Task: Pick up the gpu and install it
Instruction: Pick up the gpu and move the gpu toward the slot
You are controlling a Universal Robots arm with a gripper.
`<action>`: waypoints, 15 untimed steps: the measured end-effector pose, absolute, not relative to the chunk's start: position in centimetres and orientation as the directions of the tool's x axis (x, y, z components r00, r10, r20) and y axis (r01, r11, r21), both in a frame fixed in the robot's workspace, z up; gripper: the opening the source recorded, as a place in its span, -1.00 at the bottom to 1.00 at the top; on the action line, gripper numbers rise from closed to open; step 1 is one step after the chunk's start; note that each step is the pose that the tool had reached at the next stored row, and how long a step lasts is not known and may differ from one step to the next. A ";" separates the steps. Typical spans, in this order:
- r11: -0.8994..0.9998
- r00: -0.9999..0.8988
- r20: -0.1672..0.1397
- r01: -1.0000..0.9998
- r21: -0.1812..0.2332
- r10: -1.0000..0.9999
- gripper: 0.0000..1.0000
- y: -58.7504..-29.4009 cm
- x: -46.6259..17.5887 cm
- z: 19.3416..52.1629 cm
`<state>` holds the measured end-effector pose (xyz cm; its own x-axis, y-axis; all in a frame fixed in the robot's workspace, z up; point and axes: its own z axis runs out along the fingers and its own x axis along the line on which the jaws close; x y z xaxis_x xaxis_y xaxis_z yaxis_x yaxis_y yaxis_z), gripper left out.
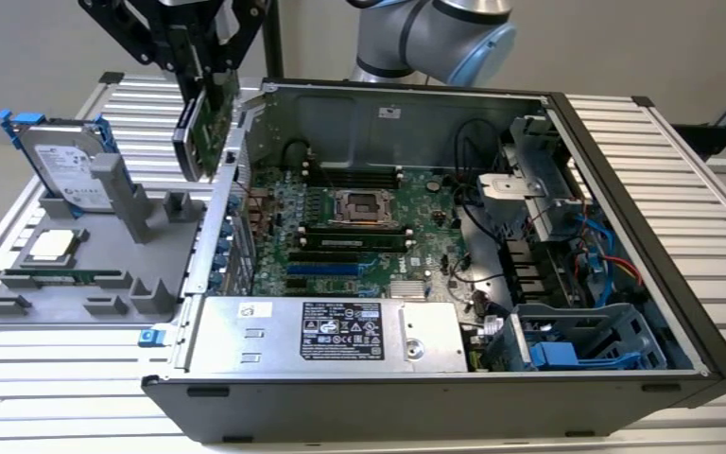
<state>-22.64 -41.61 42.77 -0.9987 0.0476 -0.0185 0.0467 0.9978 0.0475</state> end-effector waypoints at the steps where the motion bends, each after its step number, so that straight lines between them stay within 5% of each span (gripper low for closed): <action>1: 0.998 -0.999 -0.018 0.047 0.047 0.048 -1.00 -41.6 -22.6 42.8; 15: 0.998 -0.999 -0.018 0.047 0.047 0.048 -1.00 -41.6 -21.6 42.8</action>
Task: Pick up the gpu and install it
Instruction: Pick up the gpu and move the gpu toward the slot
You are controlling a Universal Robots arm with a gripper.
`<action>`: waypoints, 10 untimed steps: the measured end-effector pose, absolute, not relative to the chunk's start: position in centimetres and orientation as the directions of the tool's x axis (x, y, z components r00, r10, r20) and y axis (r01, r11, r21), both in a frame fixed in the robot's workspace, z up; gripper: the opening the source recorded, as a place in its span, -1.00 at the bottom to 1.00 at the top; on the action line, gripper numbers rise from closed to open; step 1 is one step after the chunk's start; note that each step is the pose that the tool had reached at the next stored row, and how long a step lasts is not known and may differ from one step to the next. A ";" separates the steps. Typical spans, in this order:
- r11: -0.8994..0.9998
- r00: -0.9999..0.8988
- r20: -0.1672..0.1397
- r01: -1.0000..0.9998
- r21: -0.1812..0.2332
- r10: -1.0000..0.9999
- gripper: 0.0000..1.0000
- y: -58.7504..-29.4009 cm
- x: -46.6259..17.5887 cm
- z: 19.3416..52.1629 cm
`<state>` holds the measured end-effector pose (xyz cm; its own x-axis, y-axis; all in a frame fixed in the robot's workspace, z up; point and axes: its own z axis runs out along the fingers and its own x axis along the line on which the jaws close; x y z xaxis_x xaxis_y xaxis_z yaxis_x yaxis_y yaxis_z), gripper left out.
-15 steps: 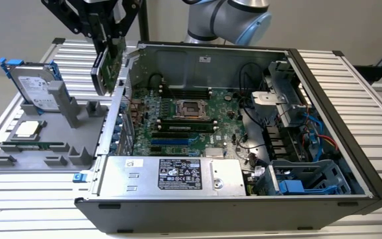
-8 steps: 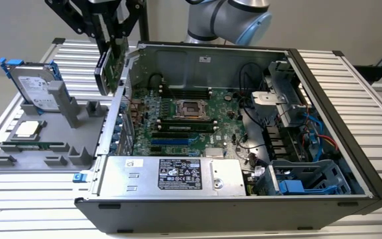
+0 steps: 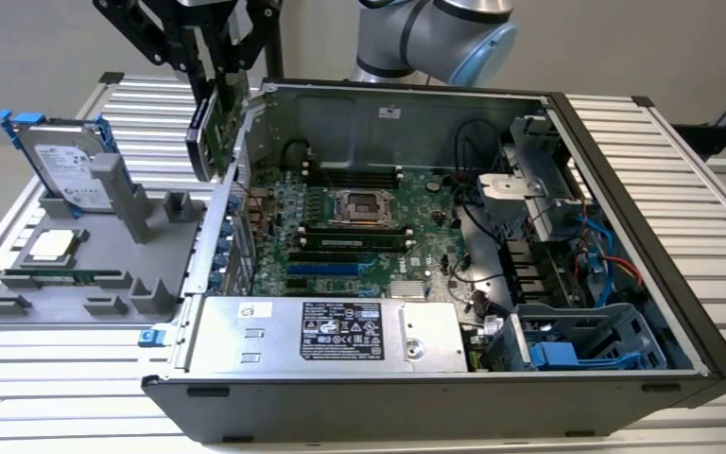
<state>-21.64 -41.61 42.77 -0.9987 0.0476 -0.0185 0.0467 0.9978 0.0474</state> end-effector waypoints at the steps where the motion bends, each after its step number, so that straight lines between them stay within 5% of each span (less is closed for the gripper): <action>1: 0.998 -0.999 -0.018 0.047 0.047 0.048 -1.00 -41.6 -21.6 42.8; 10: 0.998 -0.999 -0.018 0.047 0.047 0.048 -1.00 -41.6 -21.1 42.8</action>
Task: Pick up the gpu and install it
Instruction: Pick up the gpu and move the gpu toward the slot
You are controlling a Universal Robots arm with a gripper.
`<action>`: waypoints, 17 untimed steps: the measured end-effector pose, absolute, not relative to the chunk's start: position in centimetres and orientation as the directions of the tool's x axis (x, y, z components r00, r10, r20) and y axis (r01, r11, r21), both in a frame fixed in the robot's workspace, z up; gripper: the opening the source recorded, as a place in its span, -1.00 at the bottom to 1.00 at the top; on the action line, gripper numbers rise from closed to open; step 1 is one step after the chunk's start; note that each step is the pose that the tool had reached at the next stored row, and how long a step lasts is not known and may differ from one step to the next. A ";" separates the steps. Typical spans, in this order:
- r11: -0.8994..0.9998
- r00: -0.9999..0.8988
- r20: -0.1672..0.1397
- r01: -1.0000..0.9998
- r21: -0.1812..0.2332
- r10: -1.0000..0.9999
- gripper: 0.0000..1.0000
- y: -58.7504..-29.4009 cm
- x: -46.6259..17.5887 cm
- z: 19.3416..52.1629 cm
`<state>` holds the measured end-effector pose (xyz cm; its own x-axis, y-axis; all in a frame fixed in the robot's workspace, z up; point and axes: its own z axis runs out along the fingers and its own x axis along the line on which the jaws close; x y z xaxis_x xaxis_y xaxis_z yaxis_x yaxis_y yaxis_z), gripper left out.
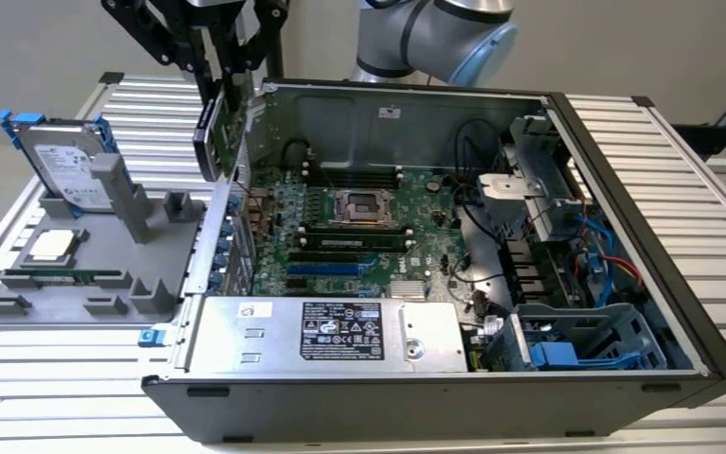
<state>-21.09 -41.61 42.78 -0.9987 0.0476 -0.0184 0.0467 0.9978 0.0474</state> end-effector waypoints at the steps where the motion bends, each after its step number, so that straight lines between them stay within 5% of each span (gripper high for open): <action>1: 0.998 -0.999 -0.018 0.047 0.047 0.048 -1.00 -41.6 -21.0 42.8; 17: 0.998 -0.999 -0.018 0.047 0.047 0.048 -1.00 -41.6 -20.0 42.8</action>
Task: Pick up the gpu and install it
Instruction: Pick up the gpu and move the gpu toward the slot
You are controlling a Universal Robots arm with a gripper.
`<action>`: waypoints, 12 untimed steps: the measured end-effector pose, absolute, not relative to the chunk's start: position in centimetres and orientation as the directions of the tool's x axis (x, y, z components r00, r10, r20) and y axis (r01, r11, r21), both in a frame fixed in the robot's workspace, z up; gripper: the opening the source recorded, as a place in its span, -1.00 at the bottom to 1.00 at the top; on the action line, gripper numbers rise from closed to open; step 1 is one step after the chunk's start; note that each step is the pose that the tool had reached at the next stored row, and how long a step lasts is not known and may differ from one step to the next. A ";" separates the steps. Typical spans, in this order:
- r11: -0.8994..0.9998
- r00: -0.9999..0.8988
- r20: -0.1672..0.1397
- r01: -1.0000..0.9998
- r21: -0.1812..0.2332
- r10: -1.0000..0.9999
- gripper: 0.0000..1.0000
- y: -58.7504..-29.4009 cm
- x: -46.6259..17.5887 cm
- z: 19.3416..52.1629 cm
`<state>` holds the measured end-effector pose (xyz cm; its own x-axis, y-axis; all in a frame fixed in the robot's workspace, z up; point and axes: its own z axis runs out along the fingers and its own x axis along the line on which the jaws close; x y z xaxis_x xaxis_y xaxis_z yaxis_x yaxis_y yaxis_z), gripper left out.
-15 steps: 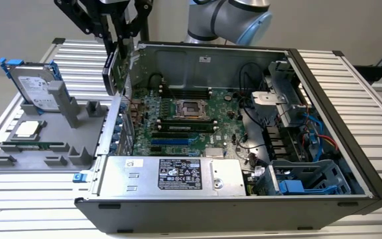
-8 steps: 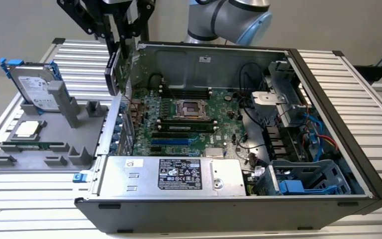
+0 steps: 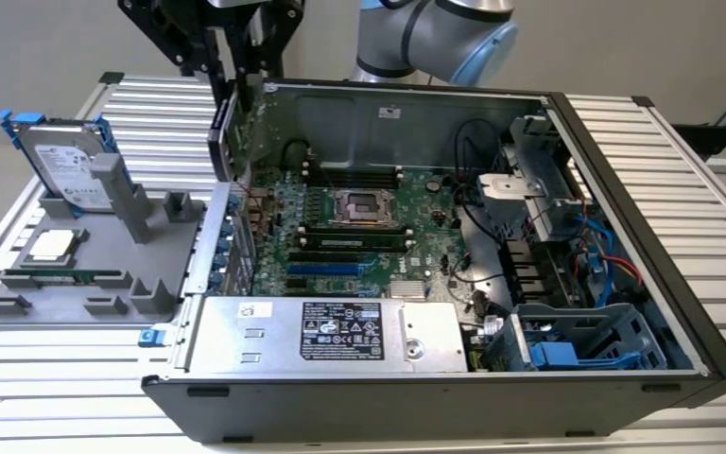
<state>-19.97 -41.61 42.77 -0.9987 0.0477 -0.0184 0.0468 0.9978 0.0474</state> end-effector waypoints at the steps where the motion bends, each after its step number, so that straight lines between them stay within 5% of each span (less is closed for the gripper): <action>1: 0.998 -0.999 -0.018 0.047 0.047 0.048 -1.00 -41.6 -19.9 42.8; 12: 0.998 -0.999 -0.019 0.047 0.047 0.048 -1.00 -41.6 -19.1 42.8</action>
